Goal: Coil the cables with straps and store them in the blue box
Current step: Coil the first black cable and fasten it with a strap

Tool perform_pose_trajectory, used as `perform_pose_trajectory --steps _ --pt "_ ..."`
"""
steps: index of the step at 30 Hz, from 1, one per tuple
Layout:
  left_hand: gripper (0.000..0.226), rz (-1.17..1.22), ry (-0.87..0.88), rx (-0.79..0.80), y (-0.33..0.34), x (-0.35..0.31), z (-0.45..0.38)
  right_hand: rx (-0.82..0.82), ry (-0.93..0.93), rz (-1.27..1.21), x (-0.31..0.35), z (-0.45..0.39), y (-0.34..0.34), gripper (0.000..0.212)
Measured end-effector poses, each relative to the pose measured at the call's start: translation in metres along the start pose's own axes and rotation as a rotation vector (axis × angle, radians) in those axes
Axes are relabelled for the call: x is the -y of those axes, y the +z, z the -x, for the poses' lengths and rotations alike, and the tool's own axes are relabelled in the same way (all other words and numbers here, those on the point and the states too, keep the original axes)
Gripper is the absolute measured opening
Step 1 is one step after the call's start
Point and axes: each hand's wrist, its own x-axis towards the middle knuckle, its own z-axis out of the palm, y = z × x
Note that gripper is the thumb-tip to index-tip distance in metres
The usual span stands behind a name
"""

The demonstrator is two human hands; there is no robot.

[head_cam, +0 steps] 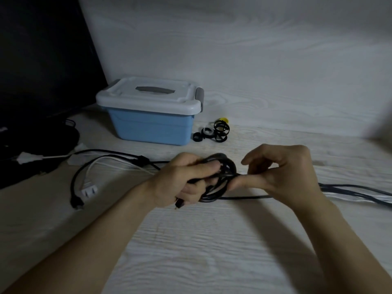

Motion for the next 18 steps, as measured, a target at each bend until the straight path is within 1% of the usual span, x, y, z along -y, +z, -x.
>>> perform_pose_trajectory --steps 2,6,8,9,10,12,14,15,17,18 --pt "0.03 0.113 0.063 -0.087 -0.004 0.0 -0.002 -0.002 0.063 0.042 -0.002 0.0 -0.008 0.038" --pt "0.035 0.386 0.232 -0.269 -0.017 -0.008 -0.005 -0.027 0.19 0.148 -0.017 0.001 -0.029 0.016" --pt "0.038 0.429 0.294 -0.341 -0.025 -0.012 -0.006 -0.05 0.249 0.175 -0.024 0.001 -0.029 0.014" --pt "0.04 0.425 0.307 -0.349 -0.028 -0.013 -0.005 -0.079 0.267 0.17 -0.026 0.001 -0.025 0.019" --pt "0.041 0.421 0.303 -0.332 -0.029 -0.012 -0.005 -0.106 0.283 0.16 -0.027 0.002 -0.019 0.025" --pt "0.044 0.424 0.263 -0.211 -0.028 -0.006 -0.004 -0.121 0.307 0.14 -0.025 0.003 -0.004 0.034" --pt "0.046 0.406 0.188 -0.052 -0.022 0.002 -0.004 -0.073 0.329 0.145 -0.023 0.005 0.007 0.039" --pt "0.045 0.381 0.147 -0.005 -0.018 0.005 -0.004 -0.028 0.346 0.165 -0.023 0.006 0.009 0.041" --pt "0.042 0.369 0.082 -0.01 -0.01 0.008 -0.005 0.077 0.381 0.197 -0.021 0.007 0.009 0.047" --pt "0.042 0.389 0.06 -0.061 -0.005 0.007 -0.006 0.116 0.4 0.195 -0.02 0.007 0.008 0.051"
